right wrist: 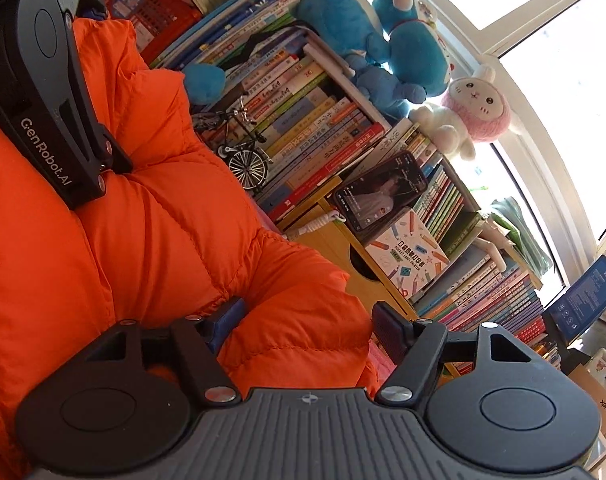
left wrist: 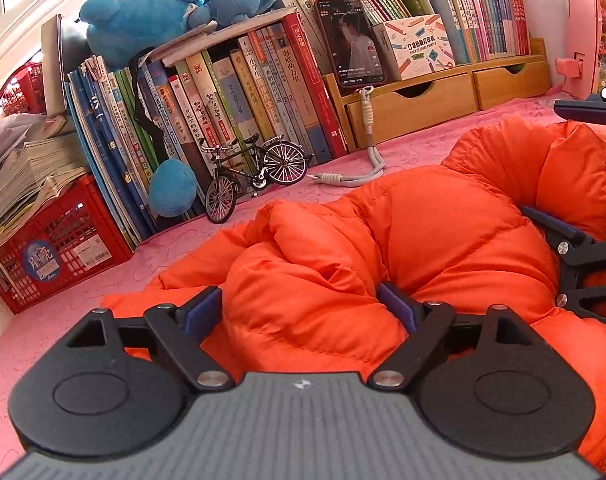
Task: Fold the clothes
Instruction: 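Open both grippers and press the folded jacket flat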
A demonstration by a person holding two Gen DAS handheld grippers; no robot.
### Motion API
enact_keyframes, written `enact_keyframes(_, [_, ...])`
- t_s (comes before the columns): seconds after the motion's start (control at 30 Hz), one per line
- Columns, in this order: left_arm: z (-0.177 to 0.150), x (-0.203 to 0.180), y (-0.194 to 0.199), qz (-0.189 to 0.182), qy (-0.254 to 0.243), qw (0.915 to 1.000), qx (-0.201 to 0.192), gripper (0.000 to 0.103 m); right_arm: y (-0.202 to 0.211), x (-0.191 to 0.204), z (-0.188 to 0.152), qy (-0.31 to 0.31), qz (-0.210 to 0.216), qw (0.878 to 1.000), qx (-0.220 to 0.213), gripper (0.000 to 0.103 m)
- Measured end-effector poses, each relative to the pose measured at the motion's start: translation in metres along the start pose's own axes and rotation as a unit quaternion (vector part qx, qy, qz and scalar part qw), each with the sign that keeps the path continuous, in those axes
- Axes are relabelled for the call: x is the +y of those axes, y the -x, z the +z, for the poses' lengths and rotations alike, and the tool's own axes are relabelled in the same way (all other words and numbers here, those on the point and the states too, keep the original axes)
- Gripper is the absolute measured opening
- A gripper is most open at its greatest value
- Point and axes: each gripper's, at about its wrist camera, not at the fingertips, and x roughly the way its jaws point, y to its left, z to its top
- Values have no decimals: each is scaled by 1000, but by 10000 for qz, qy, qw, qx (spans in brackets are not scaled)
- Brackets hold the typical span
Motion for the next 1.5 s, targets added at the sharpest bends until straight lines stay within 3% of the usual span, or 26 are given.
enact_keyframes(0.1, [0, 0, -1, 10, 14, 10000, 3, 88, 3, 1, 0, 50, -168, 9998, -96, 73])
enact_keyframes(0.23, [0, 2, -2, 7, 49, 10000, 16, 89, 16, -18, 2, -275, -516, 9979, -267, 94])
enact_keyframes(0.4, [-2, 2, -3, -6, 65, 10000, 11, 89, 29, -46, 3, -723, -986, 9917, -399, 96])
enact_keyframes(0.57, [-1, 3, -3, -18, 86, 10000, 1, 89, 18, -40, -10, -484, -1129, 9924, -29, 97])
enact_keyframes(0.67, [-1, 5, -3, -41, 129, 9999, 7, 90, 12, -27, -13, -337, -1040, 9937, 229, 97])
enact_keyframes(0.83, [-1, 10, -5, -102, 248, 9996, 54, 92, -9, -28, -10, -764, -398, 9924, 879, 95])
enact_keyframes(1.03, [2, 10, -6, -48, 274, 9996, 78, 95, -21, -34, -12, -1081, -25, 9882, 1088, 95])
enact_keyframes(1.2, [1, 16, 21, 121, 24, 9996, -244, 95, -1, -51, -15, -1434, -105, 9860, 840, 97])
enact_keyframes(1.33, [-12, 25, 77, 31, -128, 9974, -711, 95, 52, -89, -30, -2398, 216, 9696, 432, 103])
enact_keyframes(1.5, [-46, 34, 138, 80, -85, 9952, -973, 98, 127, -122, -66, -2716, 671, 9601, 19, 103])
